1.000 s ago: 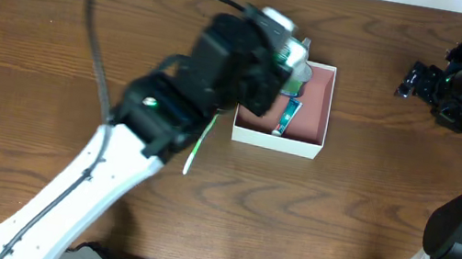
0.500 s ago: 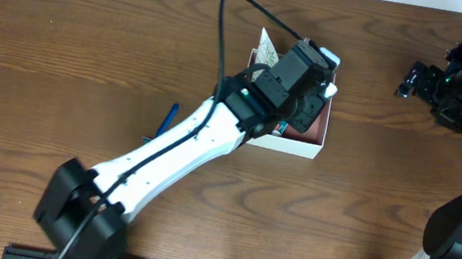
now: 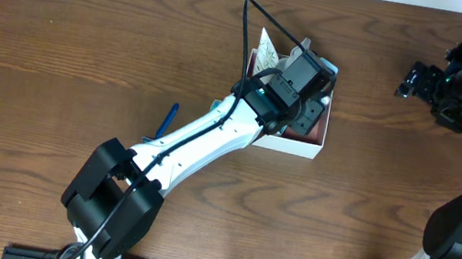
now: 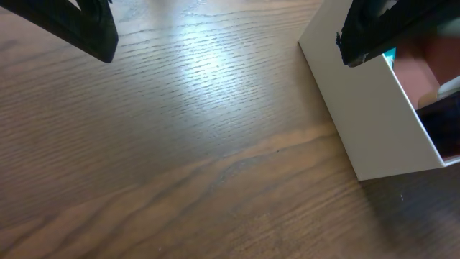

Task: Pack container
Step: 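Lower the bar into the box and open the left gripper, then move the left gripper back to the blue razor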

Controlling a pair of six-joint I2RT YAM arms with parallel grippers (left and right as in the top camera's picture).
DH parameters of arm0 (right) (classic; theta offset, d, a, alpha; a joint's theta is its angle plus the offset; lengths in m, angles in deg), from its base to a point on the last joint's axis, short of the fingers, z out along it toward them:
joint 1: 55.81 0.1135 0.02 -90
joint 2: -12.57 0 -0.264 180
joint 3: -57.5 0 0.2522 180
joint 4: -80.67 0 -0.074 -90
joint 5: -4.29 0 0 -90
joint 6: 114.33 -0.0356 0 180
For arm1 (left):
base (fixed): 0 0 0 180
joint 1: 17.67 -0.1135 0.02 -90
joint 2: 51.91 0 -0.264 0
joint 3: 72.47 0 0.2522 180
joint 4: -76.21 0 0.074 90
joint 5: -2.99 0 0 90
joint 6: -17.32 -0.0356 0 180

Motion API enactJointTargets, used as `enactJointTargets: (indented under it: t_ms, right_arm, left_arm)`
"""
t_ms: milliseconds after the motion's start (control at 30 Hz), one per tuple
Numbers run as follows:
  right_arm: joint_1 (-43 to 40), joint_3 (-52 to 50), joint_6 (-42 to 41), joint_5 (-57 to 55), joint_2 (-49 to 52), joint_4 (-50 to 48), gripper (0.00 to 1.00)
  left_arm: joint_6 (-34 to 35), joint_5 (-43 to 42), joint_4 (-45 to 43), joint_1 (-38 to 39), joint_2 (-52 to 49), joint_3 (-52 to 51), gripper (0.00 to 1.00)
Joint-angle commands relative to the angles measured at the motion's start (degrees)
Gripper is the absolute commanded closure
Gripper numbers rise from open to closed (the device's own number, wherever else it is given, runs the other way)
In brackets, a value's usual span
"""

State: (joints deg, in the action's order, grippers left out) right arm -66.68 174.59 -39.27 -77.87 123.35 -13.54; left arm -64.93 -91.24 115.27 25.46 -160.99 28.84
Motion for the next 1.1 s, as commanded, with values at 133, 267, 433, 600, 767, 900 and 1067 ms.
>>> enactJointTargets:
  t_ms: [133, 267, 433, 600, 767, 900, 1067]
  right_arm:
    - [-0.33, 0.31, -0.7, -0.35, 0.22, -0.02, 0.01]
    - [-0.33, 0.31, -0.7, -0.35, 0.22, -0.02, 0.01]
    - [-0.33, 0.31, -0.7, -0.35, 0.22, -0.02, 0.01]
    - [-0.33, 0.31, -0.7, -0.35, 0.22, -0.02, 0.01]
    - [-0.33, 0.31, -0.7, -0.35, 0.22, -0.02, 0.01]
    - [-0.33, 0.31, -0.7, -0.35, 0.22, -0.02, 0.01]
    - [-0.33, 0.31, -0.7, -0.35, 0.22, -0.02, 0.01]
  left_arm:
    - [0.28, 0.87, -0.68, -0.09, 0.2, 0.48, 0.38]
    - [0.28, 0.85, -1.05, -0.09, 0.28, 0.55, 0.38]
    - [0.31, 0.81, -0.98, -0.09, 3.21, 1.64, 0.38]
    - [0.28, 0.85, 0.66, -0.09, 12.09, 1.75, 0.31]
    - [-3.89, 1.4, 8.13, -0.37, 22.51, 1.75, 0.27]
    - [-4.02, 10.1, 19.12, -1.64, 29.97, 1.73, 0.28]
    - [-0.42, 16.33, 32.65, -5.49, 34.86, 1.73, 0.27]
